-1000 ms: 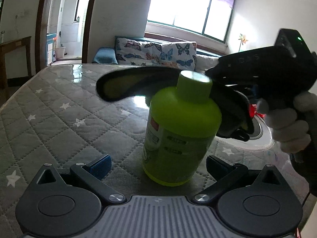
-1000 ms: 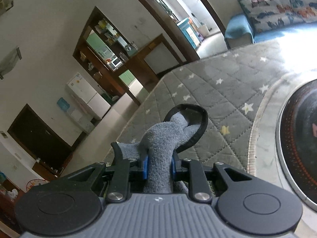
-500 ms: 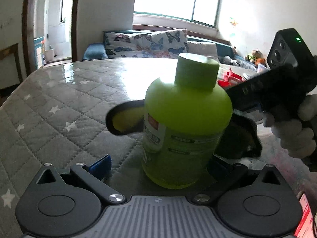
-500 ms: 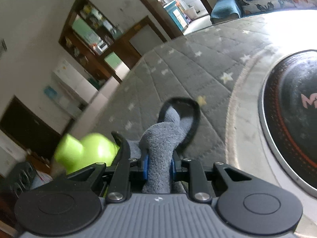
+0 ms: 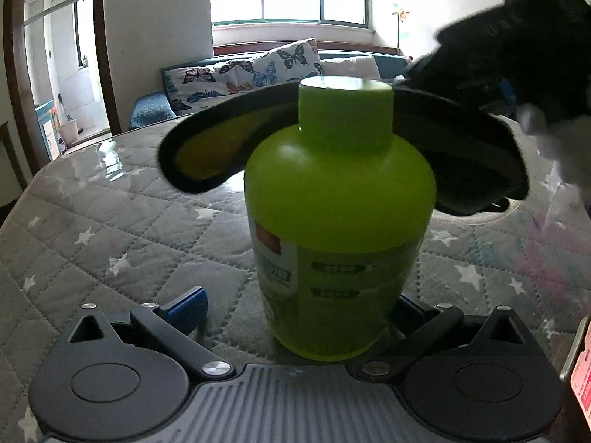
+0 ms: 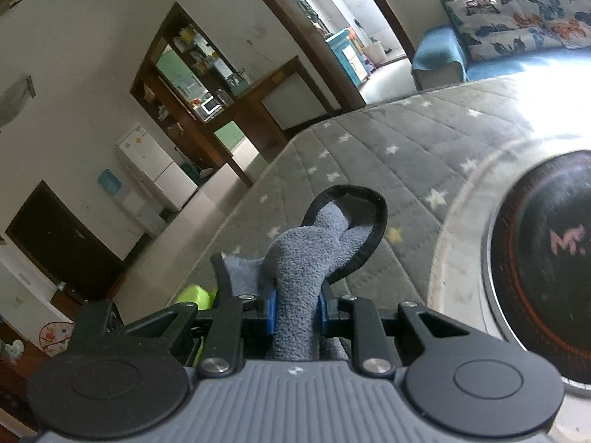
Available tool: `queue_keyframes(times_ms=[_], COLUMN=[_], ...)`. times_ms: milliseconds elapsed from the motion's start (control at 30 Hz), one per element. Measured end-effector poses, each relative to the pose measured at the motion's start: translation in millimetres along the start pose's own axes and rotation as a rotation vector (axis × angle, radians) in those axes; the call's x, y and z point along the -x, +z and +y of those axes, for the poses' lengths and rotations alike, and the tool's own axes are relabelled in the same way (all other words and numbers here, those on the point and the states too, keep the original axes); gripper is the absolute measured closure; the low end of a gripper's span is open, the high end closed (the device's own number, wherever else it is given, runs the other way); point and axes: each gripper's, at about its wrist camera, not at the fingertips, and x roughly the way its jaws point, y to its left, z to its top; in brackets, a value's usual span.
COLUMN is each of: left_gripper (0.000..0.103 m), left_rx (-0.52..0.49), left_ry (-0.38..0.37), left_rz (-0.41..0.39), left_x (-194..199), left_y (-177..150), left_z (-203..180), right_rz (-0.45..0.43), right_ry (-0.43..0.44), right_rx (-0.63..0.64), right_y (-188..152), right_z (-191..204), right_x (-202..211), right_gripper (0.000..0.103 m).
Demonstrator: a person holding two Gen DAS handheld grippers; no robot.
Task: Clean container
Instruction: 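Sweep the cloth around the bottle shoulder and cap with the right tool, then press the cloth against the bottle side with the right tool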
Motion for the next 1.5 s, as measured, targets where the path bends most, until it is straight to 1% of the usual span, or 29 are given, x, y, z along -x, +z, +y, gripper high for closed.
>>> queue_keyframes(times_ms=[100, 200, 300, 500, 567, 733, 900, 967, 1067, 1133, 1267, 1500], left_gripper=[0.000, 0.000, 0.000, 0.000, 0.000, 0.000, 0.000, 0.000, 0.000, 0.000, 0.000, 0.000], left_rx=[0.000, 0.000, 0.000, 0.000, 0.000, 0.001, 0.000, 0.000, -0.001, -0.001, -0.001, -0.001], left_ry=[0.000, 0.000, 0.000, 0.000, 0.000, 0.000, 0.000, 0.000, 0.001, 0.001, 0.001, 0.001], left_rz=[0.000, 0.000, 0.000, 0.001, 0.001, 0.002, 0.002, 0.002, 0.001, 0.001, 0.001, 0.001], left_x=[1.0, 1.9, 3.5, 3.4, 2.7, 0.8, 0.3, 0.0, 0.6, 0.0, -1.3, -2.6], left_y=[-1.1, -2.3, -3.2, 0.6, 3.0, 8.8, 9.2, 8.7, 6.9, 7.3, 8.4, 8.9], left_z=[-0.3, -0.7, -1.3, -0.7, 0.0, 1.6, 1.1, 0.6, -0.5, 0.2, 1.9, 3.3], right_rz=[0.027, 0.061, 0.084, 0.151, 0.165, 0.142, 0.096, 0.073, 0.062, 0.071, 0.103, 0.143], right_ry=[-0.011, -0.024, -0.039, -0.102, -0.111, -0.100, -0.060, -0.044, -0.022, -0.016, -0.030, -0.060], right_rx=[0.006, 0.013, 0.017, 0.110, 0.122, 0.096, 0.085, 0.088, 0.085, 0.088, 0.074, 0.075], right_y=[2.4, -2.3, -5.2, -19.9, -24.1, -24.6, -9.8, -1.2, 5.8, 8.4, 2.5, -14.1], right_z=[1.3, -0.5, -3.7, -2.2, -1.8, -2.0, 3.0, 5.2, 7.9, 8.3, 1.0, -9.7], right_x=[-13.5, -26.5, -26.5, -24.4, -22.7, -11.4, 0.3, -2.1, -7.8, -16.3, -28.3, -26.7], right_gripper=[0.083, 0.083, 0.083, 0.083, 0.083, 0.083, 0.083, 0.083, 0.083, 0.083, 0.083, 0.083])
